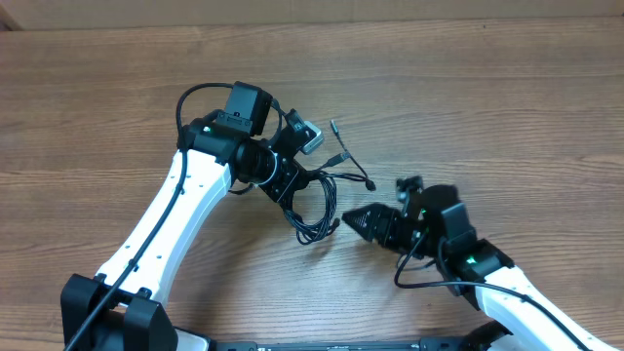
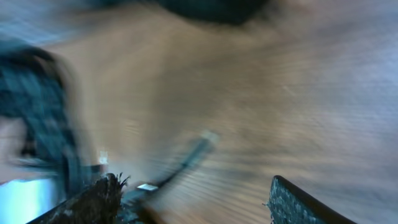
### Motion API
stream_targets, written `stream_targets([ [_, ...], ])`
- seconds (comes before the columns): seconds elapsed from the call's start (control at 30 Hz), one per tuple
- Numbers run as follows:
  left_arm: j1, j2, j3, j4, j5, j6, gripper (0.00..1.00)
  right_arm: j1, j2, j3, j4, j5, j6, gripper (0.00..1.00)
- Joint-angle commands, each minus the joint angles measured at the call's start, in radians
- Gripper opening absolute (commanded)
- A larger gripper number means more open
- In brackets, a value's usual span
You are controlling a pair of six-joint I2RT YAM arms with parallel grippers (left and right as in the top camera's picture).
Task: Untangle cables
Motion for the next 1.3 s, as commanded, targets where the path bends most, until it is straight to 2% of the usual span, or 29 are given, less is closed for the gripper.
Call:
stream_targets([
  [0.0,-0.008,-0.002,0.019,0.004,0.064,0.03,0.05,-0.012,-0.02,0.019,0.128,-0.144,0.021,0.8],
  [0.13,-0.009,-0.002,0.019,0.008,0.149,0.03,0.05,-0.001,-0.02,0.019,0.241,-0.142,0.02,0.87],
  [0.27,-0.009,-0.002,0.019,0.031,0.237,0.014,0.04,-0.001,-0.019,0.019,0.242,-0.108,0.021,0.8],
  [0.3,-0.009,-0.002,0.019,0.041,0.257,0.003,0.04,-0.001,-0.018,0.019,0.242,-0.107,0.035,0.74],
  [0.37,-0.01,-0.002,0.019,0.06,0.32,0.0,0.04,0.0,-0.017,0.019,0.243,-0.108,0.063,0.55],
  [0.47,-0.016,-0.002,0.019,0.074,0.329,0.0,0.04,0.0,-0.017,0.019,0.247,-0.108,0.123,0.28],
  [0.5,-0.018,-0.002,0.019,0.079,0.329,0.0,0.04,0.0,-0.017,0.019,0.247,-0.108,0.127,0.24],
  [0.53,-0.021,-0.002,0.019,0.091,0.329,-0.001,0.04,0.0,-0.017,0.019,0.247,-0.108,0.144,0.14],
  [0.6,-0.021,-0.002,0.019,0.11,0.33,-0.025,0.04,0.0,-0.017,0.019,0.247,-0.108,0.148,0.04],
  [0.63,-0.021,-0.002,0.019,0.119,0.329,-0.045,0.04,0.0,-0.017,0.019,0.247,-0.107,0.148,0.04],
  [0.7,-0.019,-0.002,0.019,0.143,0.328,-0.097,0.14,0.0,-0.017,0.019,0.246,-0.096,0.149,0.04],
  [0.8,-0.005,-0.002,0.022,0.169,0.326,-0.205,0.67,0.0,-0.017,0.019,0.245,0.007,0.249,0.04],
  [0.83,0.016,-0.002,0.027,0.169,0.326,-0.266,0.74,0.0,-0.017,0.019,0.251,0.051,0.28,0.04],
  [0.9,0.05,-0.004,0.028,0.168,0.334,-0.343,0.79,0.0,-0.017,0.019,0.271,0.076,0.293,0.04],
  [1.1,0.14,-0.005,0.028,0.103,0.418,-0.505,0.8,0.0,-0.017,0.019,0.32,0.181,0.386,0.04],
  [1.27,0.11,-0.004,0.024,0.076,0.365,-0.57,0.87,0.0,-0.017,0.019,0.352,0.212,0.424,0.04],
])
